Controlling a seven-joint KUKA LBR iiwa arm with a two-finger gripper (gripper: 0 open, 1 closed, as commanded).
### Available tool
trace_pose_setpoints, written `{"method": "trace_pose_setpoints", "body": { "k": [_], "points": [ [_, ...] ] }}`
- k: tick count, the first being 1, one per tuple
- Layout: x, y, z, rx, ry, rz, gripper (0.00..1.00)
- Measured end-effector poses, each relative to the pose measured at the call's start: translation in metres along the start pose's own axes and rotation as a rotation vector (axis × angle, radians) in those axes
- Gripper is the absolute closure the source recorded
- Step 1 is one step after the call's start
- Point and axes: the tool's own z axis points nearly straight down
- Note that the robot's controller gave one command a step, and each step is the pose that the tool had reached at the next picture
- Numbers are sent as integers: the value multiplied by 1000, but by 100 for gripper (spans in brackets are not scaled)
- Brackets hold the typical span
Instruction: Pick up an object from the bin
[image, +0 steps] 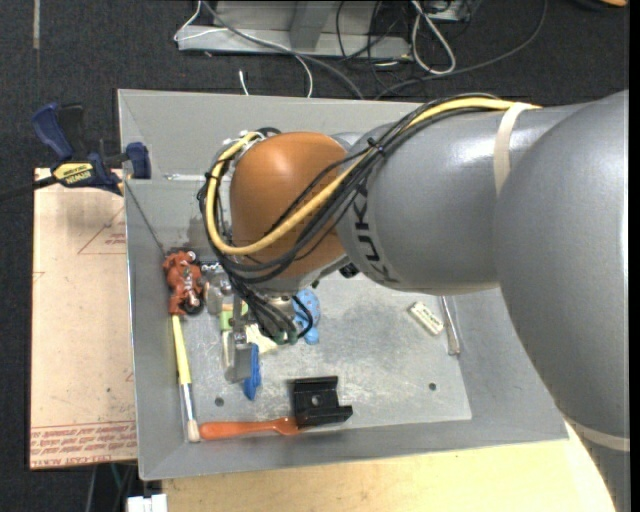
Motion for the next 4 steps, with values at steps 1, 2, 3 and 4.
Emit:
{"method": "trace_pose_setpoints", "body": {
  "k": [1,2,3,4],
  "points": [
    [-46,-26,82,-1,-7,-373,0],
    [-68,-7,100,-1,1,-217,0],
    [-48,-40,101,-1,-3,-427,0],
    [-62,-33,100,-5,-8,-128,100]
  ]
}}
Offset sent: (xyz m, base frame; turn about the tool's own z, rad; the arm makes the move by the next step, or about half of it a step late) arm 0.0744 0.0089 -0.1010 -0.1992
